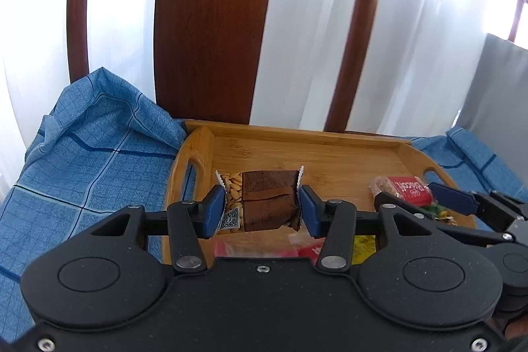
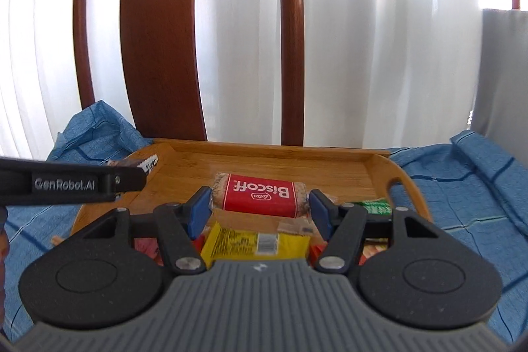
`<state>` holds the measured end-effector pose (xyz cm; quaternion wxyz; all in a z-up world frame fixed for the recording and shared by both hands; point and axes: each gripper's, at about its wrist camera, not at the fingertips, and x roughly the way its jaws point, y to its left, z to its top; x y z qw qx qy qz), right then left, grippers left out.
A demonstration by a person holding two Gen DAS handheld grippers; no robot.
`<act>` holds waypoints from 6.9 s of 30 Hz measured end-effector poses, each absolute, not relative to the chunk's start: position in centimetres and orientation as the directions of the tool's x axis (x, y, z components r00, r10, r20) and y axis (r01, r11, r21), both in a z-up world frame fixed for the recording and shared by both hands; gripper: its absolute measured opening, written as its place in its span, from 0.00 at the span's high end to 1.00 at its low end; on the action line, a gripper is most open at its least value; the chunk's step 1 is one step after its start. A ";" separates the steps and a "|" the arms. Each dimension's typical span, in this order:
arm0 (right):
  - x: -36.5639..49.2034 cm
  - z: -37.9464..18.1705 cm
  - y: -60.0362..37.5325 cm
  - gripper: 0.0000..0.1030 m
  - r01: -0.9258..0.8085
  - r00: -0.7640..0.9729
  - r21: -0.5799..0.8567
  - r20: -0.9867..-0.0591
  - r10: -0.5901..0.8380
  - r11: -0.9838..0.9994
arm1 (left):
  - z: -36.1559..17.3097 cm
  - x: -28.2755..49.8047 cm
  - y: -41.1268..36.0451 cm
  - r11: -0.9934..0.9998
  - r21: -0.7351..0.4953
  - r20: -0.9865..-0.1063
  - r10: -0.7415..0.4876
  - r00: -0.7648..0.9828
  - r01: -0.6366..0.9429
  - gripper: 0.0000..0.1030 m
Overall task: Organize snacks
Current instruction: 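Lift both packets and carry them over the bamboo tray, then open both grippers to drop the packets into the tray, then withdraw both tools from the tray toward the remaining snacks, then grasp the red-brown chocolate bar with the left gripper while the right gripper grasps the white spotted bar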
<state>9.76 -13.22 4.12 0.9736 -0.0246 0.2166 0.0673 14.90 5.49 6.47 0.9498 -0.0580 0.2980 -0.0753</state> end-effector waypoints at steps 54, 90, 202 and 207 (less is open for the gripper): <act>15.6 2.3 -12.8 0.19 -0.170 0.839 -0.016 -0.527 0.136 0.985 | 3.0 19.8 6.2 0.987 -0.128 -0.632 -0.156 0.759 0.096 0.21; 2.6 2.8 -19.3 0.07 -0.109 0.900 -0.067 -0.431 0.070 0.992 | 4.1 6.2 2.2 0.980 -0.072 -0.554 -0.192 0.810 0.184 0.00; -1.5 0.6 -22.4 0.44 0.156 0.876 -0.046 -0.454 -0.160 0.987 | 4.2 3.6 -0.6 0.988 -0.071 -0.523 -0.151 0.839 0.134 0.38; -1.0 2.5 -22.7 0.44 0.142 0.896 -0.021 -0.423 -0.138 0.990 | 6.1 4.9 -0.9 0.984 -0.069 -0.501 -0.175 0.848 0.162 0.38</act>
